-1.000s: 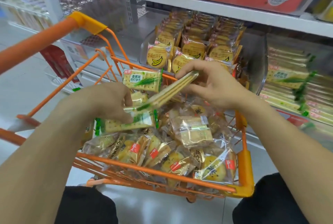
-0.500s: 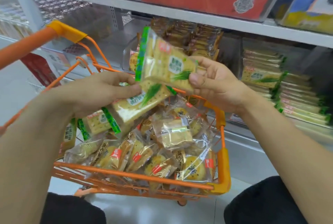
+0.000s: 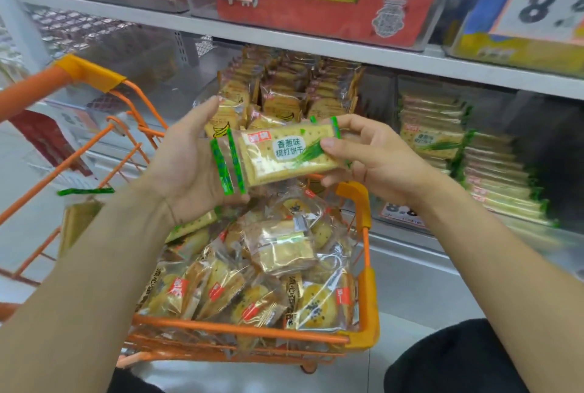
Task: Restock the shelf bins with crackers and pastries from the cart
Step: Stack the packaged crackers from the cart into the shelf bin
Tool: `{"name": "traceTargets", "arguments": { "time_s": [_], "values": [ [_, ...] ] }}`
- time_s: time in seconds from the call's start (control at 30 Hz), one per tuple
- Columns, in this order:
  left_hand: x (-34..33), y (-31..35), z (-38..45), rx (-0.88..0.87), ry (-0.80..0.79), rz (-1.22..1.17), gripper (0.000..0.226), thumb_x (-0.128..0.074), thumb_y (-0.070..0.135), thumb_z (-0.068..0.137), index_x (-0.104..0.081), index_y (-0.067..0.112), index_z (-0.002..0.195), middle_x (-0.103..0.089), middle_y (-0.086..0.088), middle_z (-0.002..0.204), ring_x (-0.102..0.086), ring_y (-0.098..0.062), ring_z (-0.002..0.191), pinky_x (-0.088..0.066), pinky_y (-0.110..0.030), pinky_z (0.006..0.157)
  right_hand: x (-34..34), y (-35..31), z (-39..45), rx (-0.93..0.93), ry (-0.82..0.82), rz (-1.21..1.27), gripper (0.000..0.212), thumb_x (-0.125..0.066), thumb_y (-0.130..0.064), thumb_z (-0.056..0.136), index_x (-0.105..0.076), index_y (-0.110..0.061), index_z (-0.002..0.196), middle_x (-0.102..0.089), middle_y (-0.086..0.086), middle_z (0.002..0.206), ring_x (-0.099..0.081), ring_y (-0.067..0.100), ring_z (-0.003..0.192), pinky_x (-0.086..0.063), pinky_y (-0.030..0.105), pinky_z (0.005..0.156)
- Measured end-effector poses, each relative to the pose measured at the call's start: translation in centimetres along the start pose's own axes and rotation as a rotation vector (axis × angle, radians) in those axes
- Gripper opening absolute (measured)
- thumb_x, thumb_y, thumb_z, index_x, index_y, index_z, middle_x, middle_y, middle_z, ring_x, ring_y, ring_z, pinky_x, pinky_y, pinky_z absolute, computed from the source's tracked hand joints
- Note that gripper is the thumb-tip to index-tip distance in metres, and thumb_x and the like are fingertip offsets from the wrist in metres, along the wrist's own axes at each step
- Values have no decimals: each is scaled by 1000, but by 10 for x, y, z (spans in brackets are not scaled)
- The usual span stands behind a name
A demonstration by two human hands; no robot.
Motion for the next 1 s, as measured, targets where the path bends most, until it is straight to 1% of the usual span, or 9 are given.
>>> {"name": "traceTargets", "arguments": {
  "time_s": [0.1, 0.23, 0.33, 0.43, 0.57, 0.63, 0.7, 0.8, 1.0],
  "values": [
    [-9, 5, 2, -91, 30, 48, 64, -46, 64, 87, -68, 12, 119, -72, -15, 111, -69, -28, 79, -51, -34, 60, 17, 1, -3, -18, 109, -47, 57, -75, -21, 77, -53, -8, 128, -69, 16, 119, -72, 25, 90, -60, 30, 59],
    [-22, 8, 7, -255, 105, 376, 46, -72, 30, 84, -57, 8, 122, -74, -13, 105, -73, -32, 79, -57, -30, 55, 28, 2, -12, -75, 75, -301, 73, -75, -31, 78, -43, -23, 143, -68, 9, 124, -72, 24, 97, -61, 35, 69],
    [-39, 12, 4, -367, 96, 511, 37, -73, 18, 87, -55, 12, 119, -75, -8, 97, -74, -32, 73, -60, -33, 56, 28, -12, -22, -1, -7, -710, 70, -76, -47, 75, -52, -28, 138, -61, -3, 130, -66, 8, 108, -57, 30, 87],
    [-68, 19, -1, -530, 11, 683, 37, -74, 15, 86, -57, 17, 118, -72, 0, 99, -73, -16, 82, -58, -23, 64, 22, -32, -30, 201, 18, -1115, 84, -80, -64, 70, -51, -30, 141, -51, -8, 136, -52, 9, 124, -45, 32, 106],
    [-96, 15, 2, -627, -60, 712, 42, -76, 14, 84, -57, 25, 120, -66, 17, 104, -67, -4, 95, -55, -17, 75, 13, -51, -41, 382, 32, -1258, 58, -85, -38, 77, -63, -18, 127, -67, -4, 117, -62, 14, 106, -50, 37, 91],
    [-103, 9, 11, -608, -80, 687, 53, -76, 21, 85, -51, 30, 131, -64, 18, 115, -63, -6, 110, -55, -28, 90, 24, -64, -49, 407, 91, -1302, 48, -85, -26, 78, -65, -18, 120, -69, -3, 109, -64, 15, 99, -51, 38, 85],
    [-109, 3, 22, -603, -46, 827, 60, -70, 33, 90, -39, 40, 140, -52, 18, 136, -51, -1, 126, -46, -34, 104, 53, -73, -55, 342, 209, -1369, 48, -86, -20, 75, -65, -21, 117, -68, -5, 107, -64, 18, 99, -52, 41, 86],
    [-127, -9, 35, -586, -42, 1117, 62, -59, 41, 95, -30, 35, 149, -34, 16, 149, -33, 5, 133, -29, -21, 107, 117, -76, -65, 95, 391, -1477, 53, -90, -19, 69, -65, -26, 115, -67, -6, 103, -64, 25, 101, -52, 43, 89],
    [-157, -51, 60, -529, -200, 1406, 68, -53, 43, 97, -18, 36, 155, -6, 8, 163, -6, -11, 150, -14, -26, 116, 195, -47, -63, -265, 478, -1536, 82, -92, -29, 69, -56, -14, 141, -63, 10, 135, -57, 32, 124, -47, 39, 102]
  ]
}}
Point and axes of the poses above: each hand's wrist, its own z-axis towards the middle knuckle, its own x-axis out of the back of the hand, y = z × x, the point moved 9 cm from there along z, towards the middle knuckle
